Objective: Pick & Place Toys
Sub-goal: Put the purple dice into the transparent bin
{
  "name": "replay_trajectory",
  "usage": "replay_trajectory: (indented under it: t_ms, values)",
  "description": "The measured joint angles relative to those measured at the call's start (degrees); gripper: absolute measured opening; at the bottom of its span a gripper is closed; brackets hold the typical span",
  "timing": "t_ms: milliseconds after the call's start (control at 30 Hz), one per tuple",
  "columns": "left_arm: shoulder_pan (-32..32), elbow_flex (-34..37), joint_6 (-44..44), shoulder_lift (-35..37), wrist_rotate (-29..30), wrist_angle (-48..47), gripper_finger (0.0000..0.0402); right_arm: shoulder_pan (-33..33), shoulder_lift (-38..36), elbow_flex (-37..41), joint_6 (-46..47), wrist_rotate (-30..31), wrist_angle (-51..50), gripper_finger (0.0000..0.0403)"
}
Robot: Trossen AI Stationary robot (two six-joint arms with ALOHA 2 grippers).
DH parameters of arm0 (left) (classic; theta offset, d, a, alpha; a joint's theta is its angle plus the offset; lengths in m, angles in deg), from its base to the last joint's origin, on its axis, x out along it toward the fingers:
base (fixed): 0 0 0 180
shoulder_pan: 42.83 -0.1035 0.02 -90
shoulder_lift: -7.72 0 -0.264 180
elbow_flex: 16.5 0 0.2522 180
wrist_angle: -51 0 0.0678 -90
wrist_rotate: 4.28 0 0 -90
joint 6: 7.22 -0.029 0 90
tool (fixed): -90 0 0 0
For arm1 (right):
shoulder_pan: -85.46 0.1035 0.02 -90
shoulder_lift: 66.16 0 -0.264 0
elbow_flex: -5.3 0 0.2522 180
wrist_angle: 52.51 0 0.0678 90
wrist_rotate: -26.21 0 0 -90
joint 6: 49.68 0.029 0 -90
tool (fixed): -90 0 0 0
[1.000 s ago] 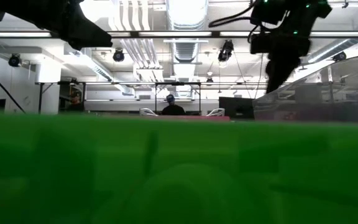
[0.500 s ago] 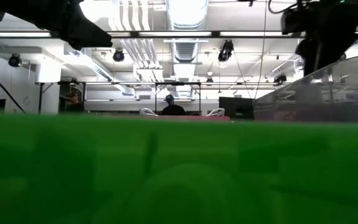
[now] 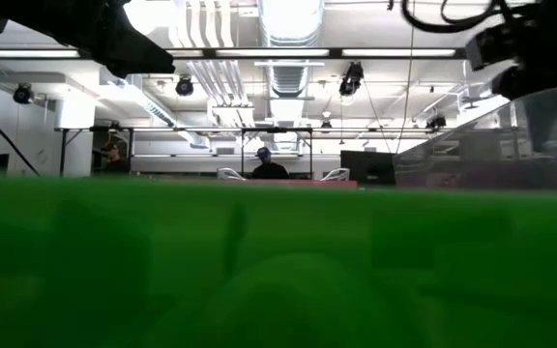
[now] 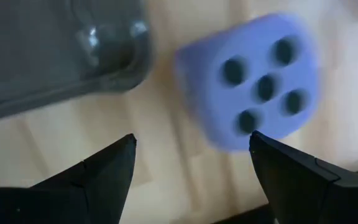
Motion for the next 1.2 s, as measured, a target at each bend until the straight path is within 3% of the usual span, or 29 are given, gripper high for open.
replay_trajectory:
  t_ms: [267,733,1200]
  values:
    - [0.00,0.00,-0.72,-0.02,-0.04,0.01,0.0204,6.53,0.03,-2.82,6.25,-3.34,-0.19,0.0309]
    - [0.00,0.00,-1.02,0.00,-0.02,0.45,0.0204,6.91,4.28,-1.45,1.61,13.04,-2.98,0.0309]
    - [0.00,-0.01,-1.07,0.00,0.00,0.56,0.0204,6.58,13.74,0.22,-1.48,18.93,-2.42,0.0309]
